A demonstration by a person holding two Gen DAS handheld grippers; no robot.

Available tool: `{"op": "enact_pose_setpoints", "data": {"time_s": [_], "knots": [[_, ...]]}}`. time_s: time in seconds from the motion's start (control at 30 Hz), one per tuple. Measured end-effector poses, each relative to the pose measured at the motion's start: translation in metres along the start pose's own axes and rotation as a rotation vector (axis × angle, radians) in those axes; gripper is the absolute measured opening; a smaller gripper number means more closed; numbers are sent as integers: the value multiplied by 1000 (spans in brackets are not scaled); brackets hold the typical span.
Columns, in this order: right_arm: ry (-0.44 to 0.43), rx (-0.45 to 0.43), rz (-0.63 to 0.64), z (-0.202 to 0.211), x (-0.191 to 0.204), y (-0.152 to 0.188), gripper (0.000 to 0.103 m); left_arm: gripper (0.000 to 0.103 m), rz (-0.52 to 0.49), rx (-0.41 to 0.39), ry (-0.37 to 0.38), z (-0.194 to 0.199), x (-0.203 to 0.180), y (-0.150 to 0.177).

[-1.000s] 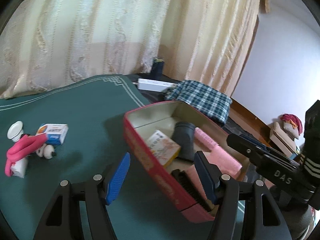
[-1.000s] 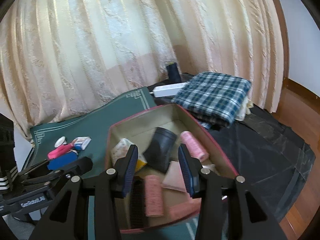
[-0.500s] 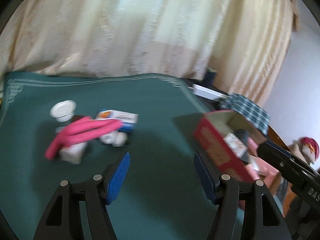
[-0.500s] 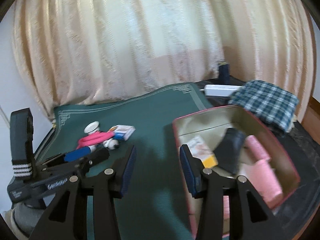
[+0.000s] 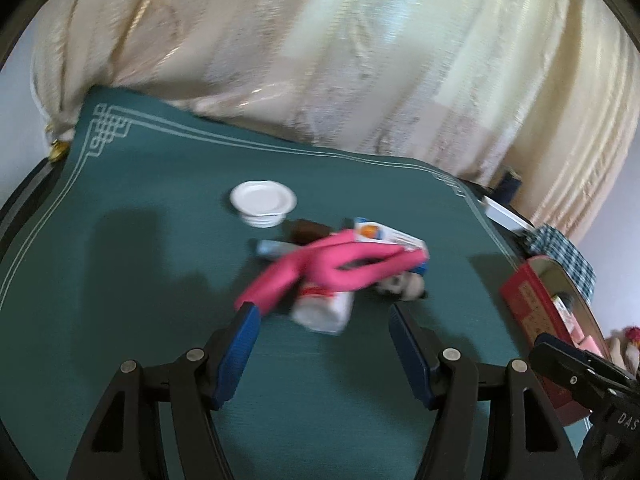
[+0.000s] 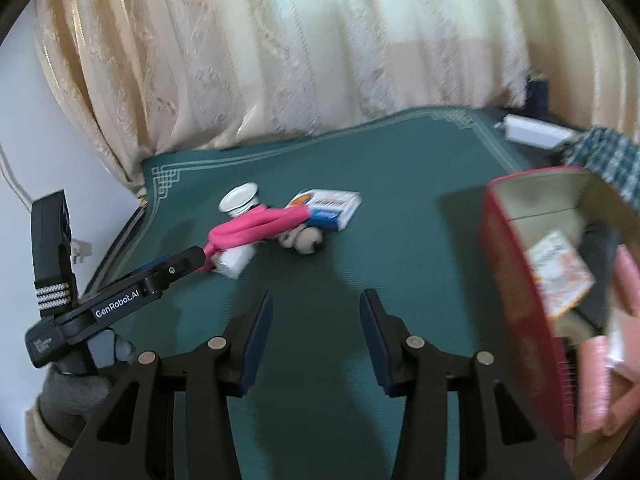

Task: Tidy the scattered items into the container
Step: 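Move both open grippers back to the items on the table, then grasp a pink foam curler with the right gripper while the left grasps another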

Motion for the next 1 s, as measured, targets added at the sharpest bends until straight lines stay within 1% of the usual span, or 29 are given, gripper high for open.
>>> {"op": "enact_pose_setpoints", "data": {"time_s": [0.13, 0.2, 0.3, 0.43, 0.57, 0.7, 0.73, 0.77, 0.83, 0.87, 0.9, 0.93, 1.0], "knots": [[-42, 46, -12, -27, 20, -9, 49, 68, 48, 11, -11, -3, 23, 8], [-86, 79, -30, -43, 32, -14, 50, 68, 67, 10, -20, -3, 31, 11], [-156, 140, -95, -67, 45, -19, 61, 68, 90, 10, -41, -3, 39, 16], [-219, 224, -210, -102, 49, -22, 62, 68, 116, 3, -55, -1, 47, 18], [-243, 264, -284, -130, 51, -29, 62, 68, 130, 7, -46, -2, 49, 18], [-222, 268, -308, -150, 50, -37, 61, 68, 127, 12, -40, -3, 47, 18], [-214, 263, -304, -153, 49, -39, 54, 68, 126, 12, -38, -3, 47, 19], [-209, 254, -299, -154, 48, -41, 50, 68, 126, 12, -37, -3, 47, 19], [-216, 230, -281, -151, 47, -45, 33, 68, 127, 15, -36, -5, 47, 19], [-211, 218, -269, -147, 46, -47, 28, 68, 128, 18, -36, -6, 48, 19], [-203, 202, -255, -143, 45, -48, 20, 68, 128, 22, -38, -7, 48, 20], [-197, 189, -241, -137, 43, -49, 16, 68, 126, 25, -40, -8, 48, 20], [-195, 171, -217, -125, 37, -48, 16, 68, 123, 26, -39, -9, 47, 21]]}}
Point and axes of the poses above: each gripper's, at about its wrist camera, not at the fingertips, and z roughly against the way its jaws point, x to its left, y to its underside, the point moved 5 cm from there along -z, roughly the way its jaws point, and after that the axes turned 12 degrees about -z, right-handed, at the moved point
